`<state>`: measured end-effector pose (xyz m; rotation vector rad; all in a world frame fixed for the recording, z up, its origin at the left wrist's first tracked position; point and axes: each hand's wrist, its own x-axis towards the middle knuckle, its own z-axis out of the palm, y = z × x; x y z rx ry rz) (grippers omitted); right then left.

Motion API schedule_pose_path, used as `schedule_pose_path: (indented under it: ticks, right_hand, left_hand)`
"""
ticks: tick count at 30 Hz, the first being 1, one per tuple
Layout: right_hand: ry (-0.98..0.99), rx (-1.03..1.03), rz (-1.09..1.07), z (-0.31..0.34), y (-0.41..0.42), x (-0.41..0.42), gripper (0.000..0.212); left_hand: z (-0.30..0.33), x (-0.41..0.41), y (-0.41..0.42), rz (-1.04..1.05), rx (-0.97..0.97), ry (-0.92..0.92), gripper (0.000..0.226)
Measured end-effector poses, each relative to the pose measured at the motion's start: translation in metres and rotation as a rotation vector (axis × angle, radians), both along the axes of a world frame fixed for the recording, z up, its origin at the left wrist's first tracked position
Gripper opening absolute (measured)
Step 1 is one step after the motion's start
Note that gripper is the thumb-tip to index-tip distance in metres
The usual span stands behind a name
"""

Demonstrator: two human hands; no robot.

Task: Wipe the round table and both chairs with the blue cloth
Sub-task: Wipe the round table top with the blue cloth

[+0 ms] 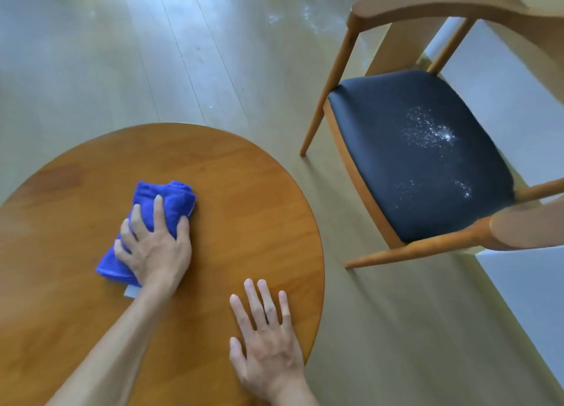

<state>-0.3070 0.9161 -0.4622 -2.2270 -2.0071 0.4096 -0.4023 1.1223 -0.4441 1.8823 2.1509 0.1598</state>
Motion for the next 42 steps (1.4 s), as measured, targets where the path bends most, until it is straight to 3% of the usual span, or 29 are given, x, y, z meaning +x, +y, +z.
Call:
schedule_pose_path:
  ticks: [5, 9, 12, 14, 19, 24, 27, 30, 36, 40, 42]
  right_hand:
    - [0.013, -0.013, -0.022, 0.003, 0.000, 0.001, 0.068]
    - [0.019, -0.014, 0.009, 0.005, 0.002, 0.003, 0.069]
    - [0.053, 0.000, -0.037, 0.005, 0.002, 0.003, 0.065]
    - [0.058, 0.024, -0.035, 0.003, 0.000, 0.002, 0.070]
    - [0.063, -0.015, -0.020, 0.001, -0.001, 0.002, 0.072]
    - [0.069, -0.053, -0.023, 0.003, 0.001, 0.002, 0.066]
    - [0.105, -0.073, -0.019, 0.009, 0.001, 0.001, 0.065]
    - [0.213, -0.065, -0.067, 0.015, 0.002, 0.001, 0.059]
    - [0.604, 0.028, -0.297, 0.042, 0.017, -0.014, 0.041]
    - [0.376, 0.080, -0.273, 0.059, 0.004, -0.062, 0.054]
    - [0.253, 0.031, -0.188, 0.058, -0.003, -0.096, 0.062]
  left_hand:
    - [-0.002, 0.103, -0.037, -0.591, -0.038, 0.033, 0.061]
    - [-0.004, 0.139, -0.068, -1.104, -0.084, 0.058, 0.059]
    - [-0.006, 0.124, -0.046, -1.251, -0.057, 0.047, 0.057]
    - [-0.007, 0.095, -0.026, -1.178, -0.039, 0.025, 0.057]
    - [0.002, -0.028, 0.003, -0.735, -0.076, 0.028, 0.073]
    - [0.012, -0.135, -0.041, -0.280, -0.137, 0.034, 0.078]
    - [0.020, -0.142, -0.102, 0.008, -0.185, 0.002, 0.081]
    - [0.036, -0.100, -0.155, 0.249, -0.275, -0.117, 0.080]
    - [0.043, -0.029, -0.195, 0.324, -0.409, -0.354, 0.050]
    - [0.056, -0.083, -0.172, 0.357, -0.259, -0.772, 0.034]
    - [0.056, -0.125, -0.164, 0.283, -0.145, -0.670, 0.031]
